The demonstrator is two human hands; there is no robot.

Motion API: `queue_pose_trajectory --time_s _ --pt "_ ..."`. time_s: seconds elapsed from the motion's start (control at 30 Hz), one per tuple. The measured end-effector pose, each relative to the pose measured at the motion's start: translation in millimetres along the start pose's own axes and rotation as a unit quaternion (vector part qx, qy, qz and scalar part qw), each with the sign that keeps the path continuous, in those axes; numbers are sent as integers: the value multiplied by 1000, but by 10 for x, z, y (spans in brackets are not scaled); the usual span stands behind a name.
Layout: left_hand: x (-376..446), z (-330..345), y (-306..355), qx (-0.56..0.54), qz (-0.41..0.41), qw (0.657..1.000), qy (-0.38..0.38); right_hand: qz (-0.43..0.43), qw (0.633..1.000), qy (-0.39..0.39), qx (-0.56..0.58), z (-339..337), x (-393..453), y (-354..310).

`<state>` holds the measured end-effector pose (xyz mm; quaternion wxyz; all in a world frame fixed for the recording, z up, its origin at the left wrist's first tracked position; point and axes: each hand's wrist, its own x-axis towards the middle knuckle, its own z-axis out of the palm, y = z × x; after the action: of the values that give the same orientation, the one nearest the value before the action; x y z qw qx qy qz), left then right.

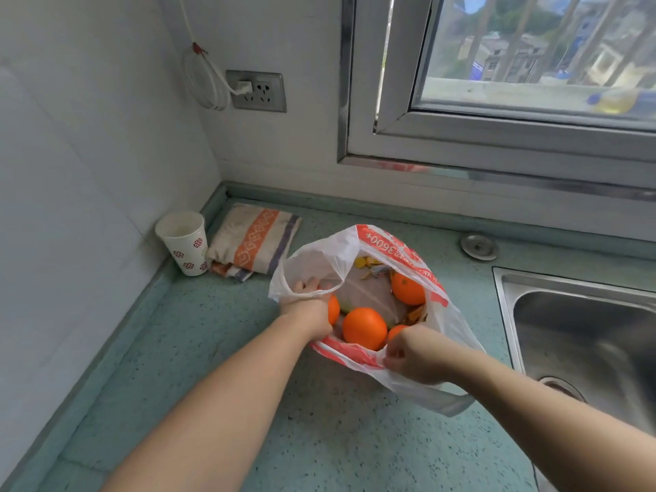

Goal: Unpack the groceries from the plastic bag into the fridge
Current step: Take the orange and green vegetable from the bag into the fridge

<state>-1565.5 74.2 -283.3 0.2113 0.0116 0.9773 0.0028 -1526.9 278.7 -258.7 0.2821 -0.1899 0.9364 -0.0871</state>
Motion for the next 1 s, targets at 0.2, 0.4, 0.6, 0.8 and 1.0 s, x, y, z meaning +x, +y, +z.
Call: queue_pose_trajectory --time_s 0.2,0.4,0.6,0.8,1.0 --pt "5 50 96 -24 5 1000 14 73 992 -33 94 2 -84 188" --pt "-14 64 146 -137 18 988 -66 109 959 216 149 -25 -38 392" --pt "-14 22 206 -81 77 993 -28 35 942 288 169 32 178 365" --pt "2 126 193 -123 41 984 -122 70 973 198 95 61 499 297" --pt "61 209 176 -164 16 983 -78 97 990 97 24 35 739 293"
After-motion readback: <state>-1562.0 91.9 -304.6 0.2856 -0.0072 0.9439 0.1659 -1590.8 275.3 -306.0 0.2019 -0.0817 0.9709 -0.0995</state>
